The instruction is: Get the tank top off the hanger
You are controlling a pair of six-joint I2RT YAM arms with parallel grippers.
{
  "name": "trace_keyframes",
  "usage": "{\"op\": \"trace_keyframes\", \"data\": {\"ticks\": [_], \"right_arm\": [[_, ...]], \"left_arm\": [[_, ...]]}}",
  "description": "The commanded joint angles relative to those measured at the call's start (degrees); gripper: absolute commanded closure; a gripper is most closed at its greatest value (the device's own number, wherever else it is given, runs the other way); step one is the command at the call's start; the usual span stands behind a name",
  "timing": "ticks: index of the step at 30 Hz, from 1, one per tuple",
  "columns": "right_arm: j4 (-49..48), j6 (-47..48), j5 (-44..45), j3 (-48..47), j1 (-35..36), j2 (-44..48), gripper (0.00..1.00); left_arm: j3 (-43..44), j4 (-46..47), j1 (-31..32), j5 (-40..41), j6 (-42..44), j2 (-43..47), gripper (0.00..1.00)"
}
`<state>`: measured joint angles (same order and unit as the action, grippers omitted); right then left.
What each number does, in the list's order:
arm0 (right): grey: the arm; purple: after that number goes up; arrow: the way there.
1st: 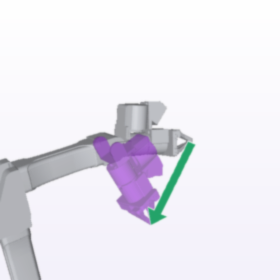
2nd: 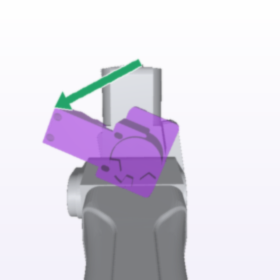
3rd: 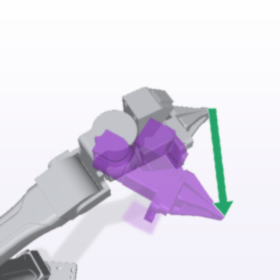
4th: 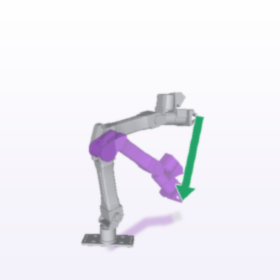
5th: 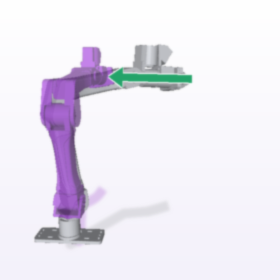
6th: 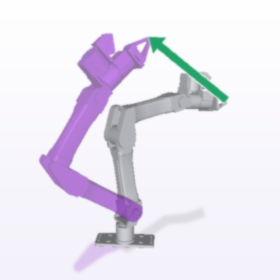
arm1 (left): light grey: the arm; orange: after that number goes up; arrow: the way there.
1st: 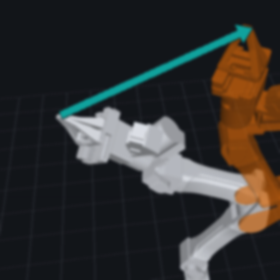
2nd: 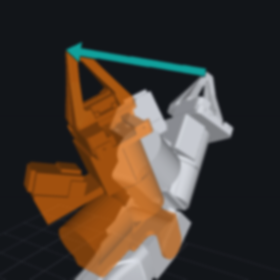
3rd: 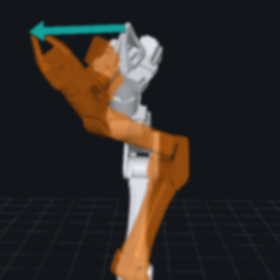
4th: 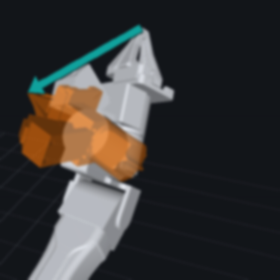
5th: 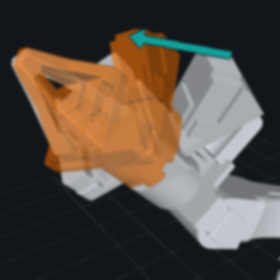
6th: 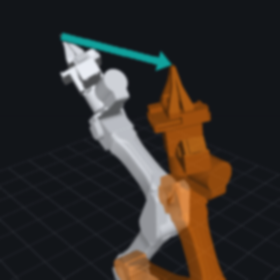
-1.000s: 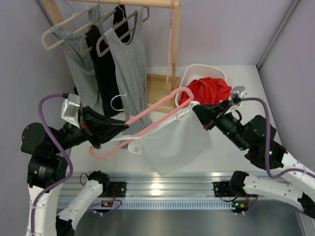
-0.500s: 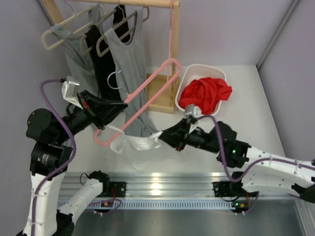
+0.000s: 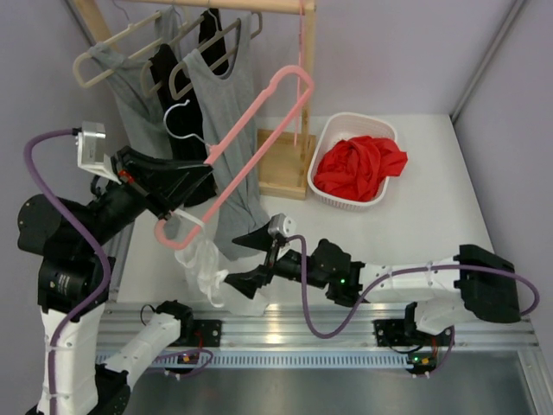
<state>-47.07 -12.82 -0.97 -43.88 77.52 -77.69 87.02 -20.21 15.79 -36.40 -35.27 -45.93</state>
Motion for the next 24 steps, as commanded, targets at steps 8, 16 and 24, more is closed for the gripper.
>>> {"op": "trace_keyframes", "data": {"ticks": [8,16,24], "right_arm": [[-21.6,1.7,1.8,-5.5,1.1,-14.3,0.01],[-22.4,-0.5,-3.6,-11.2,1.1,-17.8,0.13],[-6.7,-4.1,-20.2,-18.2,1.6,-14.3,1.00]], "left_arm": [[-0.7,12.1,0.1,1.5,-7.4,2.1,1.00],[-5.5,21.9,0.1,0.9,-12.5,2.2,1.00],[-17.7,45.0,0.1,2.9,-19.6,6.6,1.00]]}}
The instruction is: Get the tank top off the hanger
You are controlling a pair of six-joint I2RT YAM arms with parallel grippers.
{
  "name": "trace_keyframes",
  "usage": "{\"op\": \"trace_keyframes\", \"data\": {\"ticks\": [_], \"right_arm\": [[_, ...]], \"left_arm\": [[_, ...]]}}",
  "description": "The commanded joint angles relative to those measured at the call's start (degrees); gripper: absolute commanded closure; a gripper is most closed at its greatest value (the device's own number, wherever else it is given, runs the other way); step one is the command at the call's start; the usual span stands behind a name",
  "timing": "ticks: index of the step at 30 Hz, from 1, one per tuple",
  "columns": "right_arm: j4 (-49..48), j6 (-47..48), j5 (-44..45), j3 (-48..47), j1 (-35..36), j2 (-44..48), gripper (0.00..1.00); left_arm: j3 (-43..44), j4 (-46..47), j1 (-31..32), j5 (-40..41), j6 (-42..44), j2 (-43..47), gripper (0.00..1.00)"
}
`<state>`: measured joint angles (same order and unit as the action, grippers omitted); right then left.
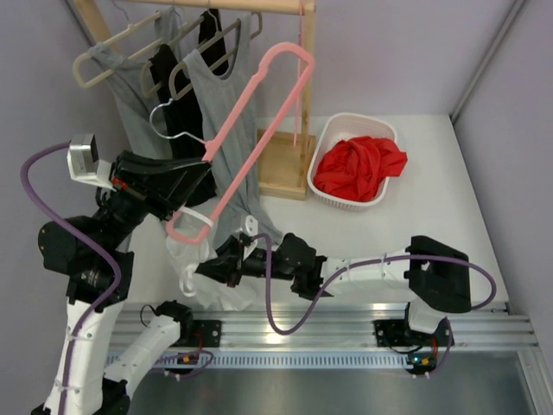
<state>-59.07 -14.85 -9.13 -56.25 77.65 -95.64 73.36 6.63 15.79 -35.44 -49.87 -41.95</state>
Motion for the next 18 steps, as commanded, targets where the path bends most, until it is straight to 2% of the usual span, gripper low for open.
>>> {"op": "trace_keyframes", "data": {"ticks": [1,4,8,11,14,18], "right_arm": [[9.7,-1.8,-13.8,-6.7,1.8,4.0,1.00],[16.0,1.0,-17.9,-9.1,4.5,5.5,1.00],[30.1,5.8,-18.6,-12.3,7.4,5.4,1.00],[37.9,7.2,-18.2,-12.7,7.3,2.8,1.00],[40.4,6.4,-19.4,-10.7,7.5,1.7,1.00],[38.4,3.5,-17.0,-5.6,7.6,2.8,1.00]], "left_arm": [[-7.3,21.1,0.0,3.8,-5.3,3.2,1.00],[-9.0,24.5,0.1,5.4,-3.6,4.0,1.00],[-13.2,26.7,0.1,11.2,1.9,6.2,1.00],[-13.0,26.7,0.0,12.5,5.4,6.1,1.00],[-12.9,26.9,0.0,13.7,6.9,5.7,1.00],[-13.3,26.4,0.0,15.0,8.7,6.2,1.00]]}}
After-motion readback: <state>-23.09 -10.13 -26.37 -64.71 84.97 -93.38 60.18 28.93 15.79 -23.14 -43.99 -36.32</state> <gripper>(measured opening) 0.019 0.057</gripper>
